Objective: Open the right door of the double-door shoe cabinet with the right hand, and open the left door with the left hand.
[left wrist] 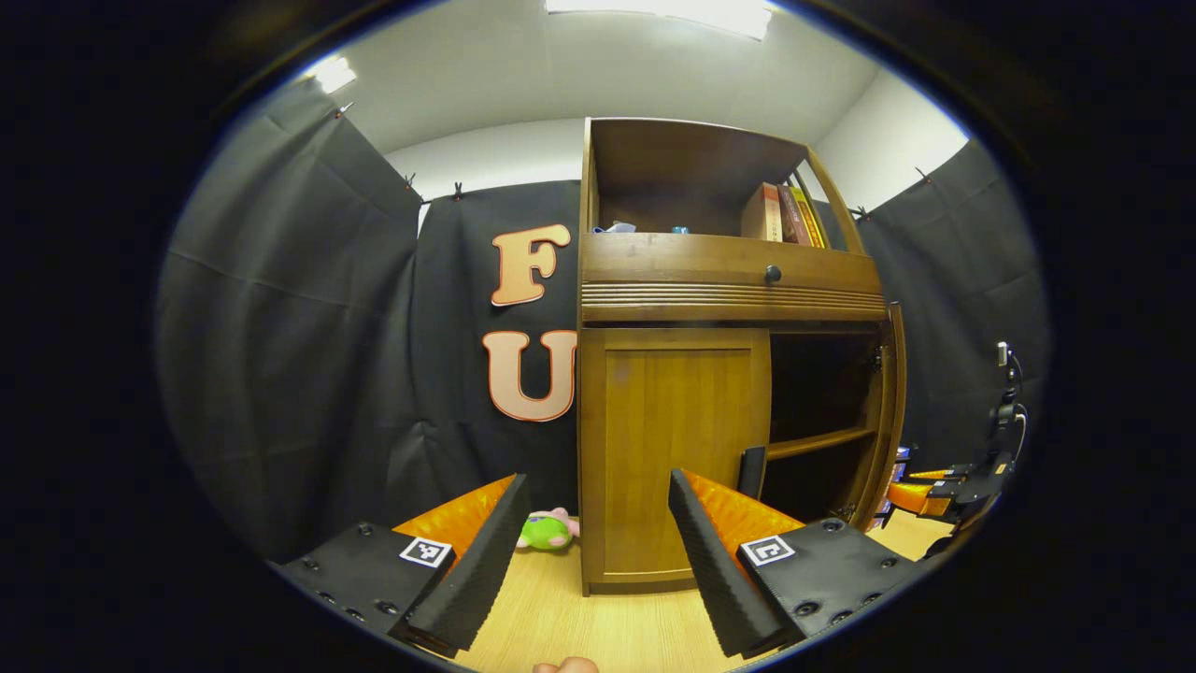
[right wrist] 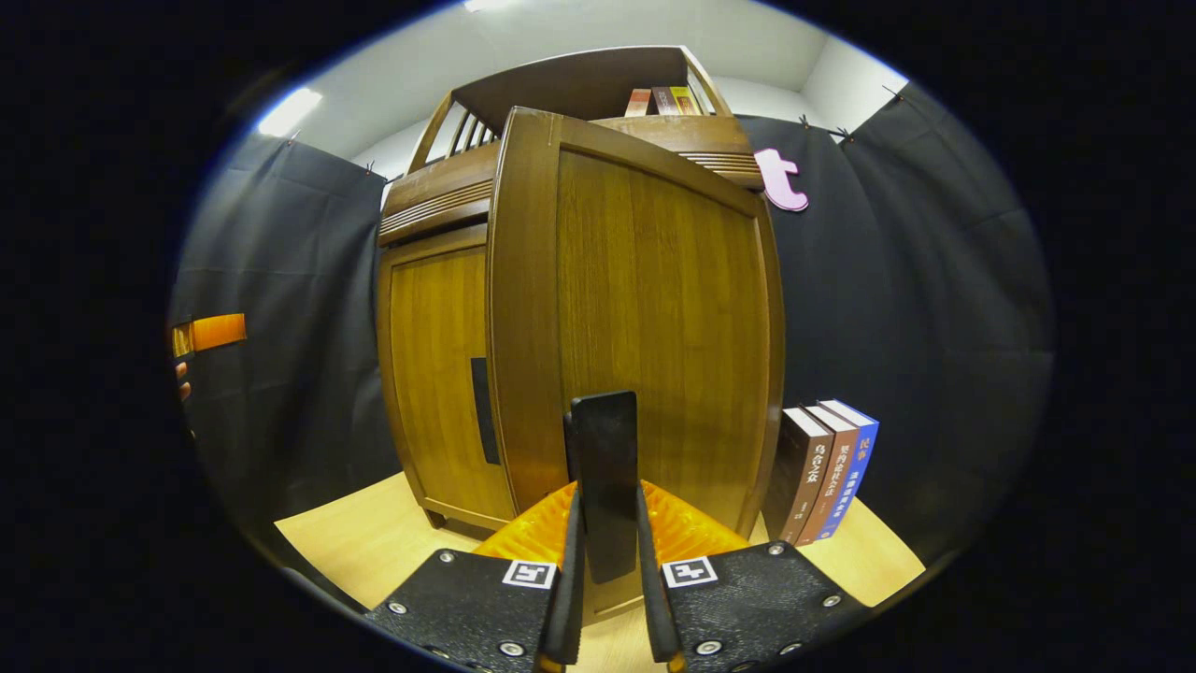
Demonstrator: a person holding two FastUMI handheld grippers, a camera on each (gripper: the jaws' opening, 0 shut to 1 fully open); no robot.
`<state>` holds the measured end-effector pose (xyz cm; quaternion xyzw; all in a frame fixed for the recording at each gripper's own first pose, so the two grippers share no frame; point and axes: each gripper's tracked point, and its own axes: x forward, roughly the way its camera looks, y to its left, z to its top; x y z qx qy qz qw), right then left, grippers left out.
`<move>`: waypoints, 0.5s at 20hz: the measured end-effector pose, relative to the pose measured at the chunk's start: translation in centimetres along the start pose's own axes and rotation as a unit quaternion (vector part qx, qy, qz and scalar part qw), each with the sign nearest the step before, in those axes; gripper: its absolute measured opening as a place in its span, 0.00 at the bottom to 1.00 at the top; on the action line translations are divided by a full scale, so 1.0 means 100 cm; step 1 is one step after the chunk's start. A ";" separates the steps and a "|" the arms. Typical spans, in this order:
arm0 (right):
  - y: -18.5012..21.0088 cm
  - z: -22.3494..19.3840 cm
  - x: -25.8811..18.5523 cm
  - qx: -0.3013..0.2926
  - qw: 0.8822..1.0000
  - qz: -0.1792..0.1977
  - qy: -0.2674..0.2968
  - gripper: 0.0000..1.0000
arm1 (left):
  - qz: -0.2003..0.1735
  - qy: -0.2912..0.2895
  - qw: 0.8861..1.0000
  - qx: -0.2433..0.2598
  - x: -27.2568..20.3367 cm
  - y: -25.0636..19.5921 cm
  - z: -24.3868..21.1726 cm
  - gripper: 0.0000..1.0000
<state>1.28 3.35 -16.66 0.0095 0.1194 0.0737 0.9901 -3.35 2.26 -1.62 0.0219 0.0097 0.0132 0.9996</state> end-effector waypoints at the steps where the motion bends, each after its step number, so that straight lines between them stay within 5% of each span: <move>1: -0.004 0.001 -0.006 -0.001 1.000 -0.005 0.000 0.36 | -0.001 -0.001 1.000 0.000 -0.001 -0.003 0.001 0.99; 3: -0.014 0.001 -0.016 -0.003 1.000 -0.017 -0.002 0.34 | -0.005 -0.003 1.000 -0.002 -0.004 -0.007 0.002 0.96; 4: -0.021 0.002 -0.020 -0.006 1.000 -0.023 -0.002 0.25 | -0.006 -0.003 1.000 -0.003 -0.005 -0.010 0.002 0.98; 7: -0.038 0.002 -0.034 -0.013 0.999 -0.041 -0.002 0.31 | -0.011 0.000 1.000 -0.004 -0.008 -0.019 0.000 0.96; 9: -0.052 0.003 -0.043 -0.022 0.998 -0.058 -0.002 0.18 | -0.016 0.003 1.000 -0.006 -0.008 -0.025 -0.003 0.96; 10: -0.060 0.004 -0.047 -0.027 0.997 -0.067 -0.001 0.27 | -0.018 0.004 1.000 -0.007 -0.009 -0.029 -0.004 0.96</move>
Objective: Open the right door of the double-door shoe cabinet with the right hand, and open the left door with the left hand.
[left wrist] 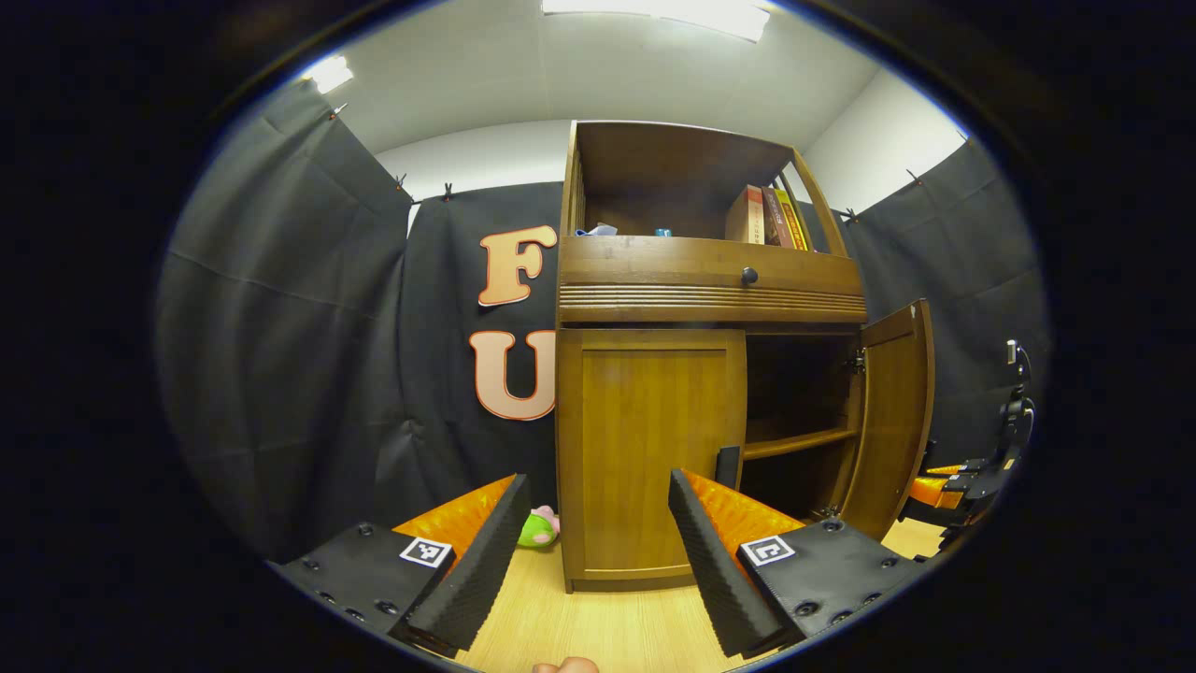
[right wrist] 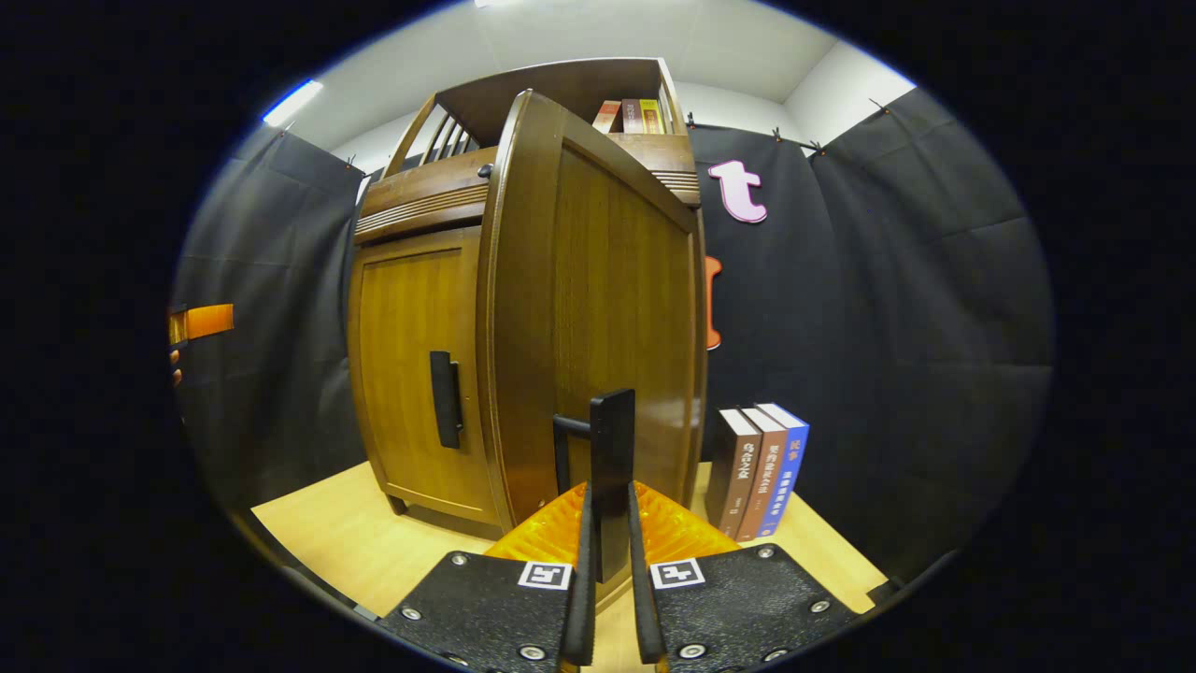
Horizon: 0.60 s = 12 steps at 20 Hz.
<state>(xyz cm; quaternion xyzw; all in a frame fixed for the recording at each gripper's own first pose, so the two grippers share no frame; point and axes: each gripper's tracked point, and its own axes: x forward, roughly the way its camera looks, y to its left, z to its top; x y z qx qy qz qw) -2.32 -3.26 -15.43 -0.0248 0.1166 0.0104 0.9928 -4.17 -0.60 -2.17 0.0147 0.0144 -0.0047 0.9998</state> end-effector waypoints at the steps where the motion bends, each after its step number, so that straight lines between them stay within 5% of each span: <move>1: -0.008 0.000 -0.003 -0.005 1.000 -0.008 0.000 0.14 | -0.003 0.000 1.000 -0.001 0.000 -0.004 0.000 0.96; 2: -0.016 -0.001 -0.005 -0.008 1.000 -0.014 0.001 0.14 | -0.005 0.000 1.000 -0.002 0.001 -0.008 0.001 0.95; 3: -0.024 -0.001 -0.008 -0.009 1.000 -0.021 0.002 0.02 | -0.008 0.000 1.000 -0.001 0.001 -0.012 0.002 0.95; 4: -0.031 -0.001 -0.009 -0.015 0.999 -0.029 0.002 0.11 | -0.010 -0.001 1.000 -0.001 0.001 -0.016 0.002 0.95; 7: -0.052 0.000 -0.013 -0.037 0.998 -0.054 -0.003 0.09 | -0.013 0.002 1.000 0.008 0.002 -0.029 -0.002 0.96; 8: -0.058 0.000 -0.015 -0.038 0.998 -0.058 -0.004 0.00 | -0.016 0.004 1.000 0.011 0.003 -0.034 -0.003 0.95; 9: -0.063 -0.001 -0.016 -0.037 0.998 -0.059 -0.004 0.08 | -0.020 0.007 1.000 0.013 0.004 -0.040 -0.005 0.99; 12: -0.075 0.000 -0.016 -0.029 0.998 -0.059 -0.003 0.07 | -0.026 0.007 1.000 0.014 0.005 -0.052 -0.004 0.98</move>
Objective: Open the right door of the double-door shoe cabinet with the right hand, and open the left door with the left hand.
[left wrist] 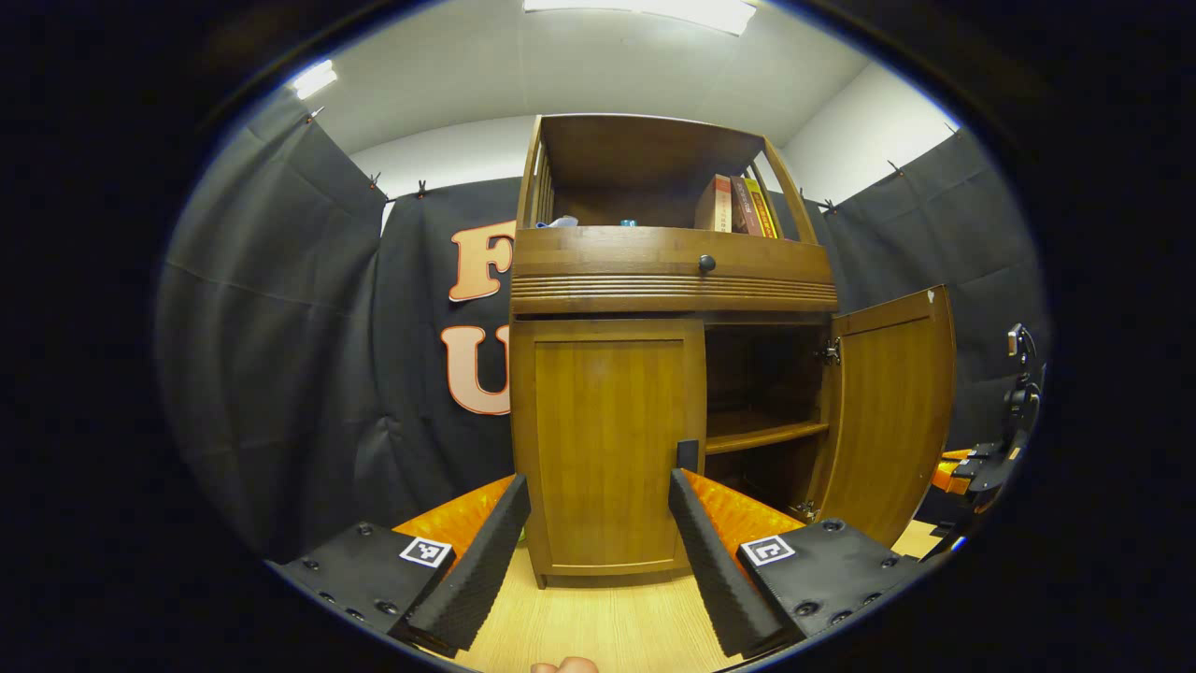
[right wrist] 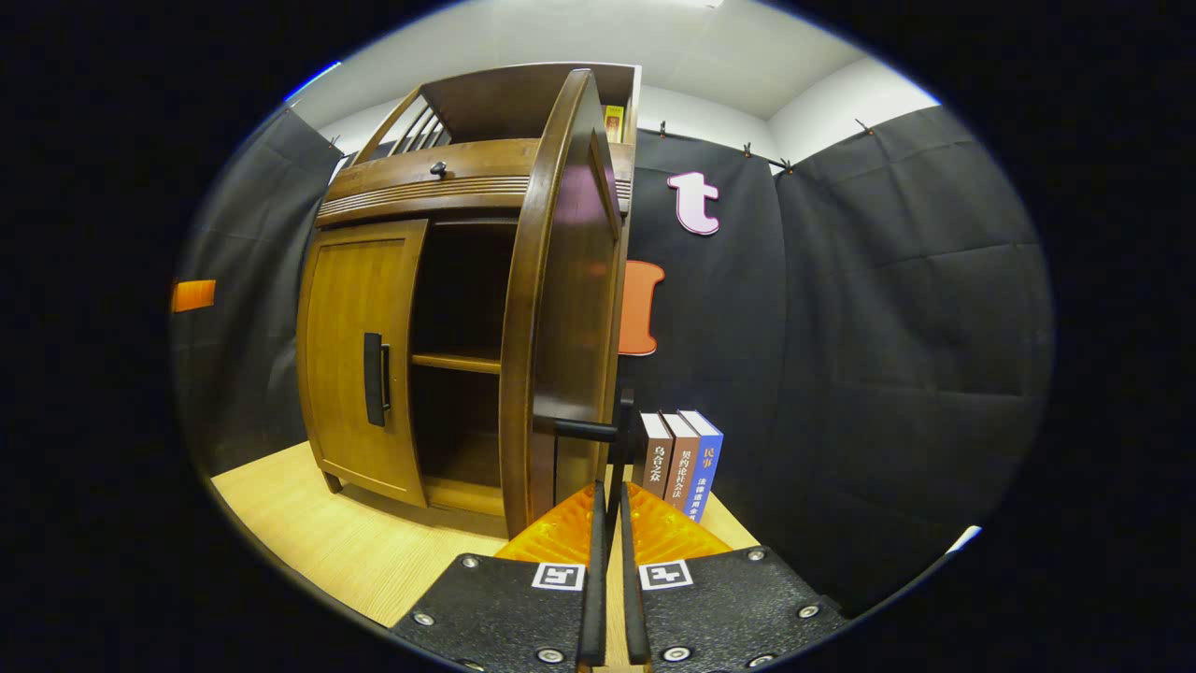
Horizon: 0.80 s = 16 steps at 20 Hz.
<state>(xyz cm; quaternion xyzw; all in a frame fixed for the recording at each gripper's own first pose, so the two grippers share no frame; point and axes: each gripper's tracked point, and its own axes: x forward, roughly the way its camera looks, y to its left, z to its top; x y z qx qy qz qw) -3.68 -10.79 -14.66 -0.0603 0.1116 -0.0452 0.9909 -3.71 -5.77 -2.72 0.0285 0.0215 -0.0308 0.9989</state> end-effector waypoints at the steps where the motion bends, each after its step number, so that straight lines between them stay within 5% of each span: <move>1: -0.003 0.000 -0.001 0.001 1.000 0.000 0.000 0.07 | 0.000 -0.001 1.000 0.000 0.000 -0.003 0.001 0.97; 13: -0.052 -0.003 -0.012 0.023 1.000 -0.007 -0.011 0.06 | -0.018 0.005 1.000 0.010 0.009 -0.050 -0.004 0.96; 14: -0.057 -0.004 -0.013 0.027 1.000 -0.010 -0.011 0.17 | -0.019 0.005 1.000 0.010 0.010 -0.053 -0.004 0.95; 15: -0.064 -0.003 -0.015 0.029 0.999 -0.015 -0.012 0.17 | -0.021 0.003 1.000 0.009 0.011 -0.056 -0.003 0.95; 16: -0.068 -0.003 -0.016 0.031 0.999 -0.016 -0.015 0.01 | -0.022 0.002 1.000 0.009 0.013 -0.059 -0.002 0.95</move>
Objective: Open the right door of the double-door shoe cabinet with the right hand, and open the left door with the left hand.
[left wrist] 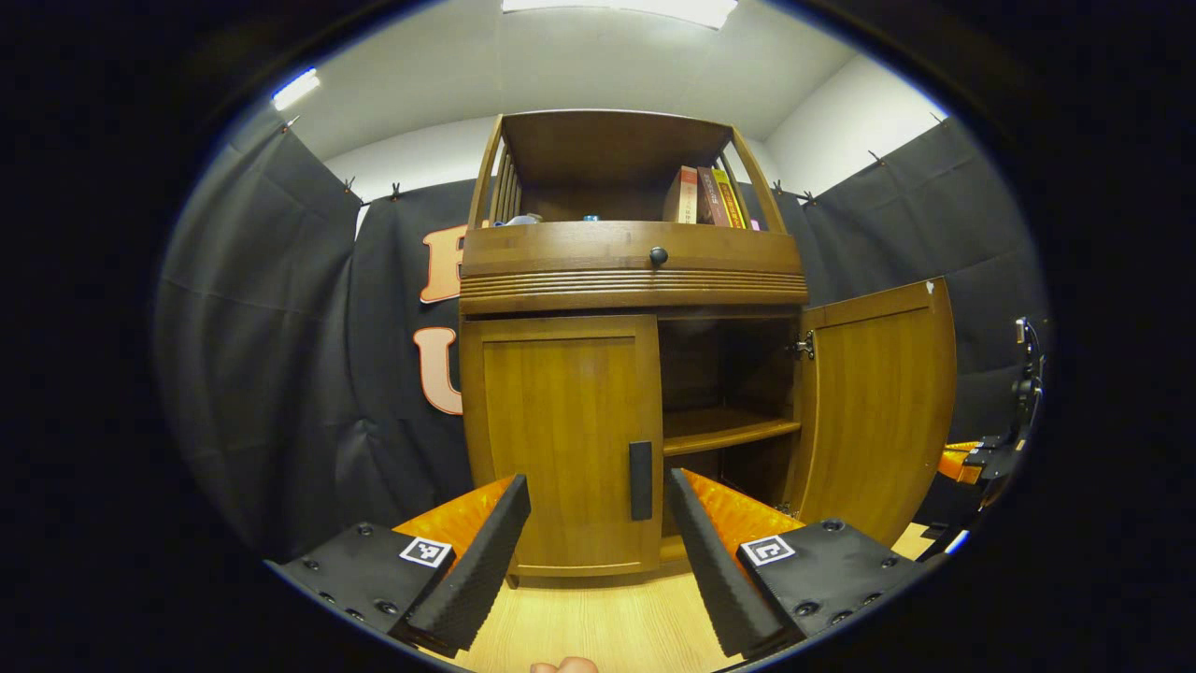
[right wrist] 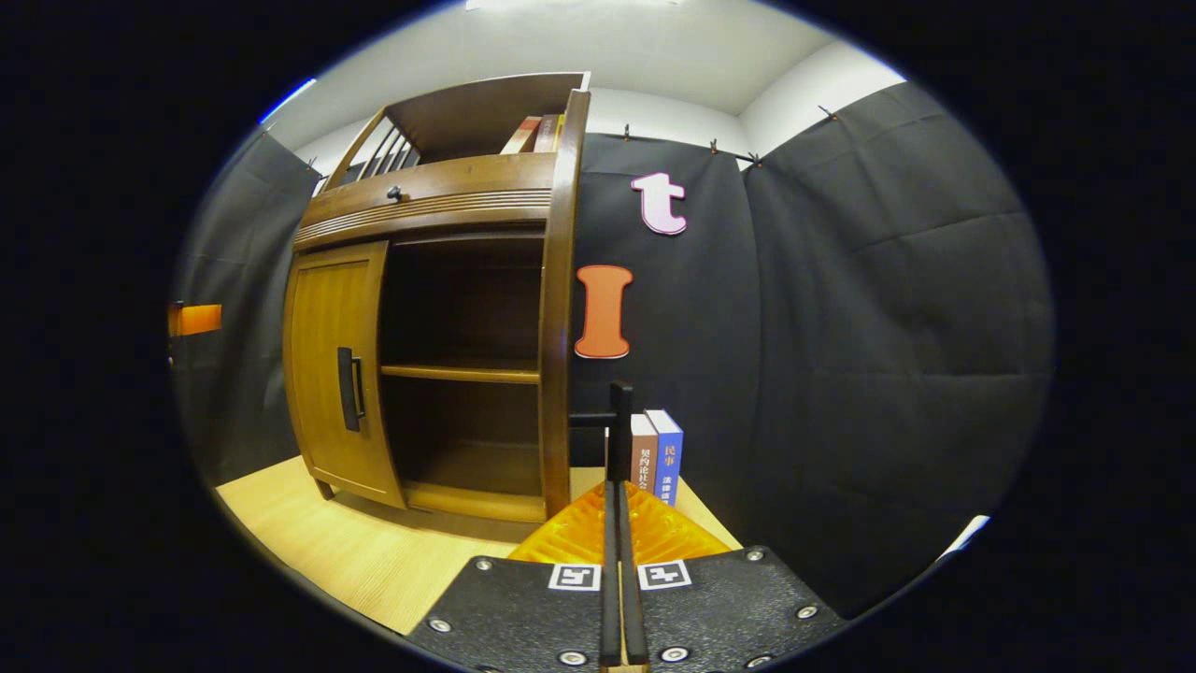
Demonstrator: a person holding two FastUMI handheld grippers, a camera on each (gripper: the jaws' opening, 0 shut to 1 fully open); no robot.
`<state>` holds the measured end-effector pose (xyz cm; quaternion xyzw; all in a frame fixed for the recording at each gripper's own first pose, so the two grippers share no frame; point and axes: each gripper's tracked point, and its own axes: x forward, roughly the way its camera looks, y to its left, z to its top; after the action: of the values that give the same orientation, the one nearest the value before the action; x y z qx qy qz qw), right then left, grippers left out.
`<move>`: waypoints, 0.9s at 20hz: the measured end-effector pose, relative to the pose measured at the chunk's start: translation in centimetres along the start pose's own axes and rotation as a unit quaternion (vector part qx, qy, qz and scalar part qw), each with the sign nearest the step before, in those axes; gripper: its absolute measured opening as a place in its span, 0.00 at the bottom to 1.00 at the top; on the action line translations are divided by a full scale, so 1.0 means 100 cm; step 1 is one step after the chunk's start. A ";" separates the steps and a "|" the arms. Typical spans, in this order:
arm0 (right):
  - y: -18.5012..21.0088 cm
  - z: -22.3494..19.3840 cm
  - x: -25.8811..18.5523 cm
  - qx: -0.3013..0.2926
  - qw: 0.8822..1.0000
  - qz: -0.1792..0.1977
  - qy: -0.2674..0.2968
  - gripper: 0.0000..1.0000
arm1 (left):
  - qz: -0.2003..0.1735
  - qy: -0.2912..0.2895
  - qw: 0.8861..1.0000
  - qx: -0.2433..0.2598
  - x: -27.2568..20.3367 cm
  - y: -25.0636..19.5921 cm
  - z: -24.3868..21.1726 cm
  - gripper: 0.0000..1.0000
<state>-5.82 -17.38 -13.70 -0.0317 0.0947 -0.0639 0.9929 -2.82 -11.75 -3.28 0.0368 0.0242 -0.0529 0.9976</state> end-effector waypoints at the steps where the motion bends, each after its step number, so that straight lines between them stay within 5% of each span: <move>1: 0.001 0.000 -0.003 0.009 1.000 0.007 0.000 0.00 | -0.001 -0.001 1.000 -0.002 0.001 -0.003 -0.001 0.95; 5: 0.000 0.005 -0.014 -0.001 1.000 0.000 -0.007 0.02 | -0.005 0.006 1.000 -0.007 0.012 -0.011 -0.008 0.96; 6: 0.001 0.009 -0.015 -0.002 1.000 0.002 -0.011 0.17 | -0.004 0.009 1.000 -0.009 0.014 -0.011 -0.011 0.96; 7: 0.002 0.012 -0.016 -0.001 1.000 0.005 -0.013 0.02 | -0.005 0.013 1.000 -0.011 0.018 -0.014 -0.015 0.96; 18: 0.016 0.025 -0.026 0.021 1.000 -0.001 -0.016 0.03 | -0.012 0.044 0.998 -0.036 0.085 -0.026 -0.052 0.95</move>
<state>-7.64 -15.35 -10.91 -0.0117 0.0776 -0.0664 0.9947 5.12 -14.83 -9.13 0.0029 0.0700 -0.0624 0.9956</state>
